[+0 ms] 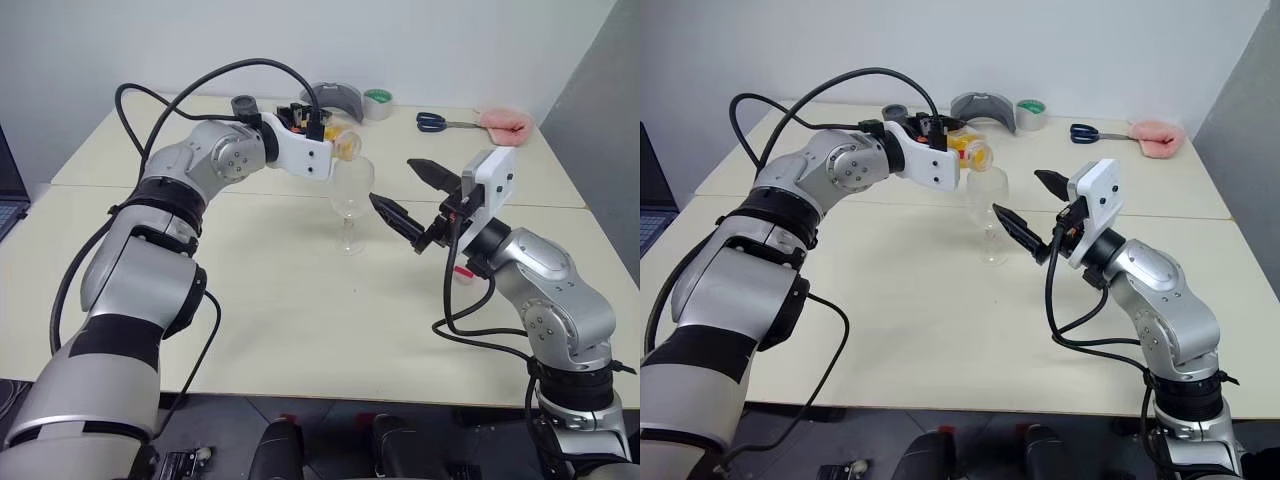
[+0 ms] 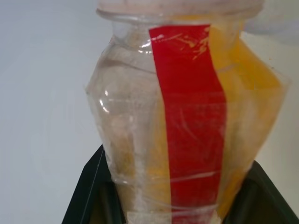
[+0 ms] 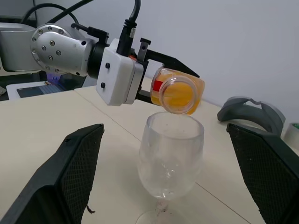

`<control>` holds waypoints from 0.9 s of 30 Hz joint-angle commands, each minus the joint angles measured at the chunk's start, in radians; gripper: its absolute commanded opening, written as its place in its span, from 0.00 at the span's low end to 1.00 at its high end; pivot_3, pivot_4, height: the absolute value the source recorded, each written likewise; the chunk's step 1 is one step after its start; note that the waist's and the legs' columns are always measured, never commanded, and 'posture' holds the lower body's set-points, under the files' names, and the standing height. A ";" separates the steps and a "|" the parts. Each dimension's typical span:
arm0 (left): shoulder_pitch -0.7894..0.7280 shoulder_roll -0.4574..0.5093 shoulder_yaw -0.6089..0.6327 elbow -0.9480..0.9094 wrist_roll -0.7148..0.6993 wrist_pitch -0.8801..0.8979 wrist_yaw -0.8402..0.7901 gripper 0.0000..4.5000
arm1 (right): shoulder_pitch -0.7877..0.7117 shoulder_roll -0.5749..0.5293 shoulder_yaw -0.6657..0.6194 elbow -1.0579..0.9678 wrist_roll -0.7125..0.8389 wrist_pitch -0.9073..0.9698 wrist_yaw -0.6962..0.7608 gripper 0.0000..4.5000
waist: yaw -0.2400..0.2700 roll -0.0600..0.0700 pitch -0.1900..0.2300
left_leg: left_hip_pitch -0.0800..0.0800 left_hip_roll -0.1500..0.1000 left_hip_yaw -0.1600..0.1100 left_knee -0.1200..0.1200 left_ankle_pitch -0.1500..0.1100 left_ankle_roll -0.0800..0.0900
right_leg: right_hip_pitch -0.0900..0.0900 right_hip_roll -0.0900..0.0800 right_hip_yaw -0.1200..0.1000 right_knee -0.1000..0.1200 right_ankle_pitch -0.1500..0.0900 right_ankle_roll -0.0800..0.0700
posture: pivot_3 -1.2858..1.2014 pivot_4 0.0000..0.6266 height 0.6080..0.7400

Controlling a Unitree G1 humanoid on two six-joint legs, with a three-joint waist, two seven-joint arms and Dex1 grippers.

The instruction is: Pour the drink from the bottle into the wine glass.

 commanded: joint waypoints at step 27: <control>-0.111 0.019 -0.051 0.014 0.076 -0.040 0.118 0.40 | -0.021 0.016 -0.005 -0.012 -0.003 -0.024 -0.001 1.00 | 0.001 0.000 0.000 | 0.000 0.000 0.000 0.001 0.000 0.000 | 0.000 0.000 0.000 0.001 0.000 0.000 | 0.52 0.24 1.00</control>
